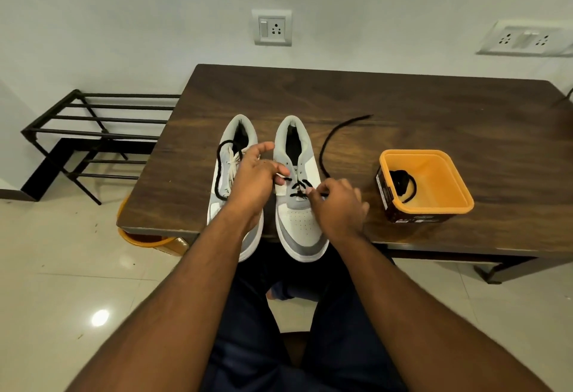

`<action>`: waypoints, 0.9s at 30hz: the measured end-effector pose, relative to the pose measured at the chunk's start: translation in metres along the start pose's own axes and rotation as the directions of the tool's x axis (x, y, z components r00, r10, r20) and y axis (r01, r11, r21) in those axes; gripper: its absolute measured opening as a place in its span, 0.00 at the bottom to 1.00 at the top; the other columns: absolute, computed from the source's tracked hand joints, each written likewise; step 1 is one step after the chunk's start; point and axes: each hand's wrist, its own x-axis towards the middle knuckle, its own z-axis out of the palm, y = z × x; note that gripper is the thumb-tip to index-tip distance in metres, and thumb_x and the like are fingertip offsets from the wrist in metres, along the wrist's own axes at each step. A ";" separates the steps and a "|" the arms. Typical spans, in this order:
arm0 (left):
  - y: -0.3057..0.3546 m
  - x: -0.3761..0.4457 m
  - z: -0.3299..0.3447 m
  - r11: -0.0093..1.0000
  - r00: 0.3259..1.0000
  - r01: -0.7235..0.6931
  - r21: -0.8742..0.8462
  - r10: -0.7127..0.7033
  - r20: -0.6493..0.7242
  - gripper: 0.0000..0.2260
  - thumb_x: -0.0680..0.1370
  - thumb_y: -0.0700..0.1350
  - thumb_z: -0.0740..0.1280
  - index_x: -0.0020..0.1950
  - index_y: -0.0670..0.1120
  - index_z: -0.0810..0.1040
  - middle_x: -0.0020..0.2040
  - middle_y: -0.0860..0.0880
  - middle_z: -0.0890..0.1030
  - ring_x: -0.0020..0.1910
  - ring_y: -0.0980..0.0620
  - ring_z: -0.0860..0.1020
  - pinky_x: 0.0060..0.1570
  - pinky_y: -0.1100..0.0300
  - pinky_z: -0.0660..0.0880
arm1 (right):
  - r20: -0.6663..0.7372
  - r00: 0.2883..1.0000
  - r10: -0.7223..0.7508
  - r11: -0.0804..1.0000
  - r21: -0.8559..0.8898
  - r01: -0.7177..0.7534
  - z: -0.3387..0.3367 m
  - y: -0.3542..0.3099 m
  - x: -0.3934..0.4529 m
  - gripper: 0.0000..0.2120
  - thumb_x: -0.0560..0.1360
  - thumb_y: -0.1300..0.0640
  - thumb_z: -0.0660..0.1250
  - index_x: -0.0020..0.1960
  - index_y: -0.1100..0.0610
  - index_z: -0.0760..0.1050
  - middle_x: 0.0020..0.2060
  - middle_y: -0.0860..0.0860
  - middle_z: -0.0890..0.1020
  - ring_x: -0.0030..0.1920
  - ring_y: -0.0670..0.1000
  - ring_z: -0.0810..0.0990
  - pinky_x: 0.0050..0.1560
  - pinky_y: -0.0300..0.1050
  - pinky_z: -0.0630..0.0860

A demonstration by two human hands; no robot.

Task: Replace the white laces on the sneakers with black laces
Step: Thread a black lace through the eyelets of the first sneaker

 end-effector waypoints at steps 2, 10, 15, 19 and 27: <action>-0.003 -0.002 0.000 0.995 0.995 -0.079 0.055 0.076 0.066 0.17 0.82 0.35 0.56 0.66 0.53 0.66 0.46 0.47 0.84 0.34 0.53 0.78 0.32 0.62 0.72 | -0.008 1.000 0.018 0.998 0.063 -0.017 -0.008 -0.003 0.009 0.10 0.78 0.45 0.62 0.48 0.50 0.78 0.50 0.48 0.77 0.55 0.52 0.73 0.52 0.50 0.64; 0.011 0.001 -0.001 0.935 0.974 -0.216 0.279 0.228 -0.010 0.06 0.79 0.40 0.68 0.47 0.45 0.71 0.40 0.48 0.84 0.20 0.50 0.74 0.21 0.63 0.68 | 0.068 0.997 -0.032 0.952 0.306 0.010 -0.006 -0.027 0.037 0.08 0.73 0.49 0.71 0.42 0.52 0.75 0.38 0.48 0.80 0.39 0.49 0.79 0.38 0.44 0.73; 0.015 0.000 0.009 0.966 0.956 -0.227 0.123 0.245 -0.161 0.08 0.73 0.48 0.75 0.41 0.44 0.83 0.27 0.50 0.80 0.21 0.53 0.72 0.25 0.61 0.70 | 0.113 0.993 0.047 0.901 0.424 -0.091 0.009 -0.026 0.043 0.08 0.71 0.51 0.74 0.40 0.53 0.76 0.35 0.48 0.82 0.38 0.50 0.81 0.44 0.52 0.80; 0.001 0.007 0.018 0.989 0.956 -0.135 0.064 0.147 -0.255 0.12 0.77 0.50 0.71 0.38 0.44 0.83 0.25 0.52 0.74 0.25 0.55 0.70 0.32 0.58 0.74 | 0.106 0.994 0.017 0.942 0.331 -0.051 0.011 -0.022 0.040 0.09 0.72 0.49 0.72 0.46 0.52 0.75 0.40 0.48 0.81 0.42 0.50 0.81 0.43 0.48 0.78; -0.013 0.021 0.030 0.989 0.991 -0.107 0.100 0.115 -0.073 0.16 0.81 0.33 0.58 0.63 0.52 0.70 0.45 0.47 0.84 0.35 0.54 0.78 0.29 0.65 0.73 | 0.134 0.991 -0.021 0.998 0.069 0.012 0.000 -0.039 0.041 0.14 0.75 0.44 0.65 0.44 0.54 0.78 0.39 0.51 0.80 0.40 0.54 0.78 0.38 0.43 0.70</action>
